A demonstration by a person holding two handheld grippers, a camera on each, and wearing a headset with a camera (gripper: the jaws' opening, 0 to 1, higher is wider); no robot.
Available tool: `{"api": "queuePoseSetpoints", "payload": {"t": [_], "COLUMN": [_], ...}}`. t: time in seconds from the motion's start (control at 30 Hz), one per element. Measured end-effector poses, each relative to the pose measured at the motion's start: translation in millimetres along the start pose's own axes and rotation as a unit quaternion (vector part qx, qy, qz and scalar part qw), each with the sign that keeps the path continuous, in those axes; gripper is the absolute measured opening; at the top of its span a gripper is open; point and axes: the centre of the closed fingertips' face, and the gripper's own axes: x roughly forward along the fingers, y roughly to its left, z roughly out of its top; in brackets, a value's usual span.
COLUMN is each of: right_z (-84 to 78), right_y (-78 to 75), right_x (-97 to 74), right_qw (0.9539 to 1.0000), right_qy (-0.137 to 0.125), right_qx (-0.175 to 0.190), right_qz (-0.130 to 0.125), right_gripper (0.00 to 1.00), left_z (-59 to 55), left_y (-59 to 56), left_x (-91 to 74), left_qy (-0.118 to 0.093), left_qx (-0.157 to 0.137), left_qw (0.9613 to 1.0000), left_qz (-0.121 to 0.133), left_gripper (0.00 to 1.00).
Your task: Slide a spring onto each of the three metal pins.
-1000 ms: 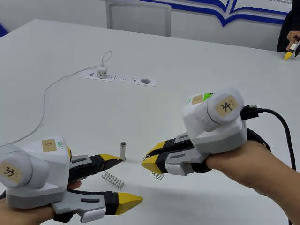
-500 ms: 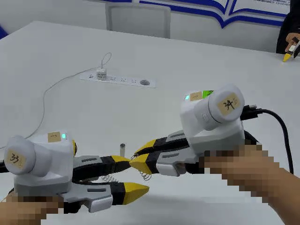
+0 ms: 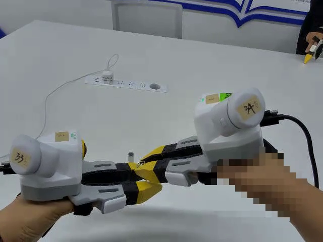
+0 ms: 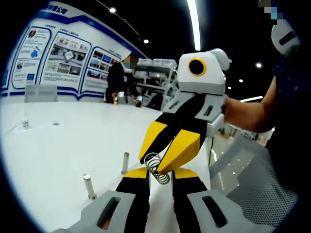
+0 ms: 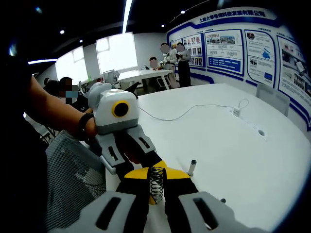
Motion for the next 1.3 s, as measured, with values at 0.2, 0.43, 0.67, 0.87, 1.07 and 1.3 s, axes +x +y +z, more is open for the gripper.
{"api": "queuePoseSetpoints", "payload": {"t": [0.2, 0.43, 0.67, 0.87, 1.07, 1.3], "right_z": [0.6, -0.1, -1.8, -1.2, 0.0, 0.4], "right_y": [-1.6, -4.4, -4.7, -8.7, -17.9, -32.4], "right_x": [-3.4, -9.4, -12.4, -15.2, -22.6, -35.9], "right_qw": [1.0000, 0.9999, 0.9999, 0.9998, 0.9995, 0.9986], "right_qy": [-0.002, -0.004, -0.006, -0.007, -0.011, -0.017], "right_qx": [-0.001, -0.002, -0.001, -0.003, 0.000, 0.005], "right_qz": [-0.003, -0.009, -0.013, -0.019, -0.030, -0.051], "right_gripper": [0.12, 0.12, 0.11, 0.11, 0.11, 0.11], "left_z": [0.7, 1.8, 1.5, 1.8, 1.6, -1.4], "left_y": [2.4, 5.6, 5.7, 6.7, 11.6, 18.0], "left_x": [-0.2, -3.0, -2.8, -3.4, -11.3, -24.1], "left_qy": [0.001, -0.001, -0.001, -0.001, 0.000, 0.008], "left_qx": [0.011, 0.015, 0.017, 0.018, 0.020, 0.034], "left_qw": [0.9999, 0.9998, 0.9998, 0.9998, 0.9995, 0.9982], "left_qz": [0.004, 0.009, 0.009, 0.012, 0.025, 0.049], "left_gripper": [0.13, 0.12, 0.13, 0.22, 0.29, 0.36]}}
